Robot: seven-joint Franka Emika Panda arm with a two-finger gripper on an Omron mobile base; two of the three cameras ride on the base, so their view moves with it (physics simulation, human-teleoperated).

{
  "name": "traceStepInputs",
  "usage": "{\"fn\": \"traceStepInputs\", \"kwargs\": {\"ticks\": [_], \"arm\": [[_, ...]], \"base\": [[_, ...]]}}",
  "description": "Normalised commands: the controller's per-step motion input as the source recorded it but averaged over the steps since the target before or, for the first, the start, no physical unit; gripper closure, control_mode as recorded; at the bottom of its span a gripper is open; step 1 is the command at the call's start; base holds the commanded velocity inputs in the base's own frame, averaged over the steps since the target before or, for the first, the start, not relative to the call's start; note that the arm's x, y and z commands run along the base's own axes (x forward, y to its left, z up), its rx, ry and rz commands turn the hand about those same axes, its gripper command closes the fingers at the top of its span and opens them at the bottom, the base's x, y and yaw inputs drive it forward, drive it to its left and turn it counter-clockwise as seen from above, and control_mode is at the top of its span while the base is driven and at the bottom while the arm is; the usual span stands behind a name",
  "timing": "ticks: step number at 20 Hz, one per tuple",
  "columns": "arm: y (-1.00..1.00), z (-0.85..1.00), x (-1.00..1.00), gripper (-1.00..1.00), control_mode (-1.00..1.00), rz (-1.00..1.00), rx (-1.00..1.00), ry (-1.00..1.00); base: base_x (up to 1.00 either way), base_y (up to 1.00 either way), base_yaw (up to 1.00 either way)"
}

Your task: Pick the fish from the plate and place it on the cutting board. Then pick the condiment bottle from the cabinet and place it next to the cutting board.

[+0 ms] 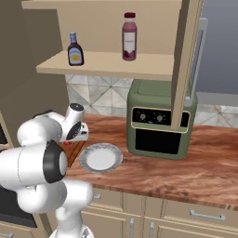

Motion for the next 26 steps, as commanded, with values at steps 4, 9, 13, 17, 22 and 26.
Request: {"fn": "traceStepInputs", "kwargs": {"ticks": [4,9,13,17,22,26], "arm": [[0.11,-0.07,0.12,1.00,-1.00,0.00,0.00,0.00],[0.21,-0.24,0.26,1.00,-1.00,0.00,0.02,0.01],[0.22,-0.28,0.25,1.00,-1.00,0.00,0.01,0.01],[0.14,-0.31,0.09,1.00,-1.00,0.00,0.00,0.00],[0.02,-0.27,0.00,1.00,-1.00,0.00,0.00,0.00],[0.00,-0.04,0.00,1.00,-1.00,0.00,0.00,0.00]], "base": [[0.00,0.00,0.00],[0.00,0.00,0.00],[0.00,0.00,0.00],[0.00,0.00,0.00],[0.00,0.00,0.00],[0.00,0.00,0.00]]}}
